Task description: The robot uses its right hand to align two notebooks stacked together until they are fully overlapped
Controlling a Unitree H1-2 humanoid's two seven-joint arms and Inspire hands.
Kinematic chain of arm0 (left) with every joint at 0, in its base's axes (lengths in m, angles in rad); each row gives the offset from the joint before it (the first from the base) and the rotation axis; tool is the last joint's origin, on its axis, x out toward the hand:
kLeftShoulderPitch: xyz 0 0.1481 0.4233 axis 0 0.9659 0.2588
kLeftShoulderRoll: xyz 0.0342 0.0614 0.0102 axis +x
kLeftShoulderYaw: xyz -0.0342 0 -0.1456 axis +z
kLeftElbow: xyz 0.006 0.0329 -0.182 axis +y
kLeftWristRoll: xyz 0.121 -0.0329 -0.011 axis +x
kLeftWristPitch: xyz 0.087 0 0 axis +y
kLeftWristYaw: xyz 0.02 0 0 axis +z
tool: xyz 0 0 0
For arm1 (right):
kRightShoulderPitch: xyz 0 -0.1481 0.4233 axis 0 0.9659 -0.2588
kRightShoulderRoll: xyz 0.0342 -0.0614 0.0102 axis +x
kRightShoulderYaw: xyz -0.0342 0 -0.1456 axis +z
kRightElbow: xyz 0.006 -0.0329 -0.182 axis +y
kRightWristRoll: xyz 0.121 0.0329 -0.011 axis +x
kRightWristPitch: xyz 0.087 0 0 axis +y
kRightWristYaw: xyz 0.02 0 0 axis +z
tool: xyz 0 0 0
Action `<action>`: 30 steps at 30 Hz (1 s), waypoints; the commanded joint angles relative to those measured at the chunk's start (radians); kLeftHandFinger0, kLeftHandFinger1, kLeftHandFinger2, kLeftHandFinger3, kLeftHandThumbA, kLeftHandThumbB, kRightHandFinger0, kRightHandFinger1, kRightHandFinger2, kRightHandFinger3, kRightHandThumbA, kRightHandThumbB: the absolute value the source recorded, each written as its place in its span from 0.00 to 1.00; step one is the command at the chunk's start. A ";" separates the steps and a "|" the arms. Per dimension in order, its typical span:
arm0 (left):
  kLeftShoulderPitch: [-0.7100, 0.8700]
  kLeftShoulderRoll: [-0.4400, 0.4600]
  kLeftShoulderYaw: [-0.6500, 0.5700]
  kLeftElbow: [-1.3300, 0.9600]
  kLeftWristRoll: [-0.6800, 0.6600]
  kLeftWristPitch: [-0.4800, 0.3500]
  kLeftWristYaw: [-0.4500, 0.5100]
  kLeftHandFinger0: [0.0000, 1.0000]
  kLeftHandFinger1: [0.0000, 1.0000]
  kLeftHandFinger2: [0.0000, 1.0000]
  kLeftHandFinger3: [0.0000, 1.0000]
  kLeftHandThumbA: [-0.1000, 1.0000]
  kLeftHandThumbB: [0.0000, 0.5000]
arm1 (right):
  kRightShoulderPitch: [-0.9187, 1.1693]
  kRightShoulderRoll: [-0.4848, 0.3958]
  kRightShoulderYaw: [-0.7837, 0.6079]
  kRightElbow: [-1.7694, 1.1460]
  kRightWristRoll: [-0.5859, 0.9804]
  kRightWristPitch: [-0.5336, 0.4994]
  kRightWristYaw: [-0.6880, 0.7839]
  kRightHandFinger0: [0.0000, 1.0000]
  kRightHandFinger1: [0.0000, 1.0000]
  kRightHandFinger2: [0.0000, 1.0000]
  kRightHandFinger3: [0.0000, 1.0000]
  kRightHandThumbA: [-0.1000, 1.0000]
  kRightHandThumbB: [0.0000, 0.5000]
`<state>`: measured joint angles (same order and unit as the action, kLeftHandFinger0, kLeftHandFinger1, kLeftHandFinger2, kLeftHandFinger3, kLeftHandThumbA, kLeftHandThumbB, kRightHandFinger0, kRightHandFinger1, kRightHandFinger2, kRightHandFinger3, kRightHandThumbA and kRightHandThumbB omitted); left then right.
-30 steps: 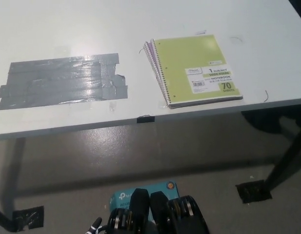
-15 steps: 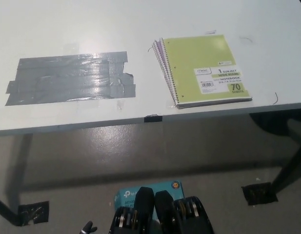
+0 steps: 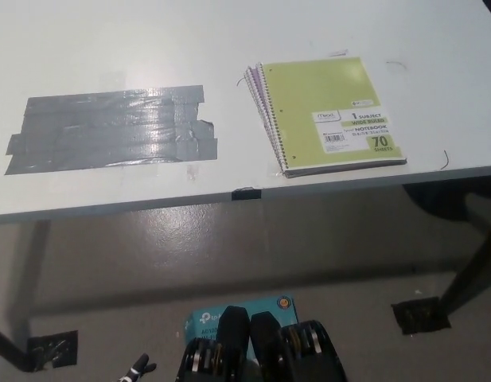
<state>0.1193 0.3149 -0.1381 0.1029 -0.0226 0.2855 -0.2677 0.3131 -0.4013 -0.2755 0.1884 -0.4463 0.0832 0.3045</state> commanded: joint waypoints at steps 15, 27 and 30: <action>0.001 0.021 0.010 -0.011 0.021 -0.018 -0.007 0.44 0.49 0.54 0.98 1.00 1.00 | 0.017 -0.098 0.106 -0.131 0.002 0.128 -0.003 1.00 1.00 1.00 1.00 0.55 0.44; -0.043 0.017 0.039 0.000 0.006 -0.005 -0.008 0.44 0.48 0.52 0.99 1.00 1.00 | -0.048 -0.122 0.148 -0.091 0.021 0.131 -0.014 1.00 1.00 1.00 1.00 0.56 0.41; -0.044 0.024 0.037 0.000 0.013 -0.004 -0.014 0.42 0.47 0.53 1.00 1.00 1.00 | -0.055 -0.120 0.146 -0.080 0.036 0.151 -0.005 1.00 1.00 1.00 1.00 0.53 0.41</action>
<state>0.0811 0.3166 -0.1069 0.1133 -0.0129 0.2890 -0.2683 0.2677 -0.4858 -0.1289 0.1071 -0.4400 0.2100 0.3045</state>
